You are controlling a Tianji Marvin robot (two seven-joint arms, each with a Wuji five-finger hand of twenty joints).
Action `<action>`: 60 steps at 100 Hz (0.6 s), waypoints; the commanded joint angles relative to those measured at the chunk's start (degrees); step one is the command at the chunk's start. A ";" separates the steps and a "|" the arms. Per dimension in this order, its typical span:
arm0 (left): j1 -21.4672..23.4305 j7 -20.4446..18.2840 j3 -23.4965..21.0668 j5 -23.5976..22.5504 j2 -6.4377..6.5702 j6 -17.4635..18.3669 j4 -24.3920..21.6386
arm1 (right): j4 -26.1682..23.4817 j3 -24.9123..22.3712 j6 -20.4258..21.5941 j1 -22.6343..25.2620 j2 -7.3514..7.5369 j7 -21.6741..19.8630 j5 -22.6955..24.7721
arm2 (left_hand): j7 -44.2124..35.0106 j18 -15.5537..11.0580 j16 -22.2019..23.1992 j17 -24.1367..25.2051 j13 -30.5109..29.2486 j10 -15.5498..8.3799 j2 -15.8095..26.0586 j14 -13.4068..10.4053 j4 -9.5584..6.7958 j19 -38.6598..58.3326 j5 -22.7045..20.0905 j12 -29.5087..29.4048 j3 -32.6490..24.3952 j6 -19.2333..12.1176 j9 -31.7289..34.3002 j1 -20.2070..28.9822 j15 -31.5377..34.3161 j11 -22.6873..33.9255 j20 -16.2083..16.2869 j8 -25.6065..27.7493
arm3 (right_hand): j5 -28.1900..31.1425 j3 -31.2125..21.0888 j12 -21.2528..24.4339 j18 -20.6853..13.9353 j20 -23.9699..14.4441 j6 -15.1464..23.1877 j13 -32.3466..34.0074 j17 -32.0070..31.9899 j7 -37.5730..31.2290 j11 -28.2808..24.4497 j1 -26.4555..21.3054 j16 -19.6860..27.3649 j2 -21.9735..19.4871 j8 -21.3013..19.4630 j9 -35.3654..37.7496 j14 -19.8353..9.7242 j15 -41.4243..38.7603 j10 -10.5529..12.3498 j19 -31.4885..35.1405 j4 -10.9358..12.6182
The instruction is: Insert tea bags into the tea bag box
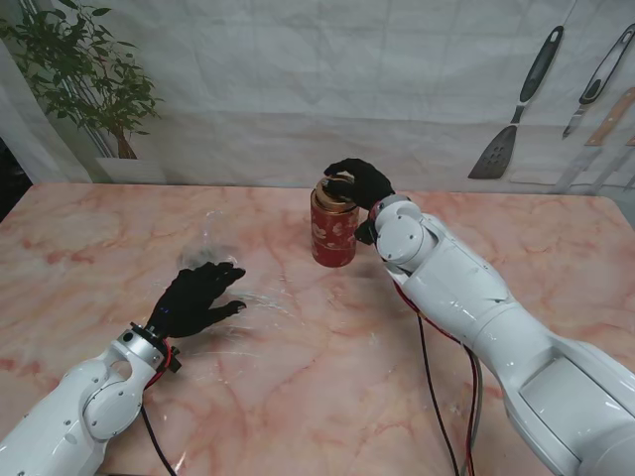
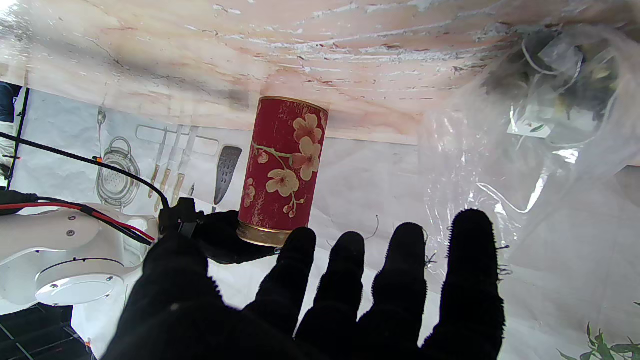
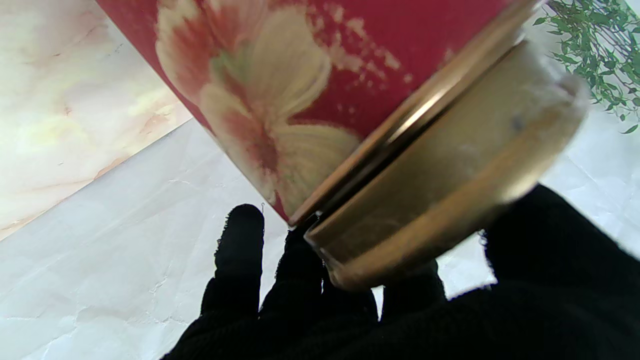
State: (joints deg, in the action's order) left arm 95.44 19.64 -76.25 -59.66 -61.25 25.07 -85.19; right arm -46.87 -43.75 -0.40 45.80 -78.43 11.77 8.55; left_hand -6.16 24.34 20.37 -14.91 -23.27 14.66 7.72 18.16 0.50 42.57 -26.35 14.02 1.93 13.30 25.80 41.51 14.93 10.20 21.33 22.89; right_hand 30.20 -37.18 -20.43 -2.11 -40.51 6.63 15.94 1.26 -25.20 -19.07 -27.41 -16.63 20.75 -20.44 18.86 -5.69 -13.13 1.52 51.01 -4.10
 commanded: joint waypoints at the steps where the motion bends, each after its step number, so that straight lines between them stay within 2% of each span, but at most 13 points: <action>1: -0.06 -0.66 -0.07 0.03 0.10 0.05 -0.39 | -0.65 0.00 -0.10 0.24 0.35 -0.96 0.34 | -0.63 -0.88 0.69 -0.26 -1.29 -0.33 0.40 -0.21 1.95 1.71 -1.44 0.30 0.61 -0.19 -0.10 0.16 0.21 -0.49 0.85 0.48 | -1.70 1.38 0.79 -2.74 -0.66 1.69 -1.56 -0.82 0.15 1.14 0.80 0.60 -1.63 0.43 -2.09 -2.79 1.21 1.99 -1.79 1.49; 60: -0.10 -0.54 -0.21 -0.07 0.12 0.14 -0.33 | -1.02 0.10 -0.58 -0.05 0.98 -3.12 0.35 | -0.61 -0.81 0.73 -0.25 -1.33 -0.44 0.51 -0.19 1.94 1.75 -1.38 0.28 0.57 -0.17 -0.10 0.13 0.19 -0.53 0.86 0.47 | -2.10 2.72 0.92 -2.35 -1.28 1.95 -1.84 -0.99 0.55 1.70 0.76 0.62 -2.22 0.42 -2.37 -2.80 1.83 2.09 -2.63 1.58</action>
State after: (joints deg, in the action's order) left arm 95.42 19.94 -76.32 -59.77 -61.25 25.07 -85.17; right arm -47.52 -43.69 -0.91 45.67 -77.76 9.75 8.95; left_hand -6.16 24.16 20.37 -14.92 -23.28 14.66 7.72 18.16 0.50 42.59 -26.35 14.02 1.93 13.30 25.82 41.51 14.94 10.20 21.33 22.89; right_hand 29.43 -34.97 -20.42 -2.11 -40.67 6.71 15.93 1.25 -24.52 -18.23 -27.59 -16.63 19.55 -20.47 18.29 -5.85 -12.46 1.84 49.63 -4.10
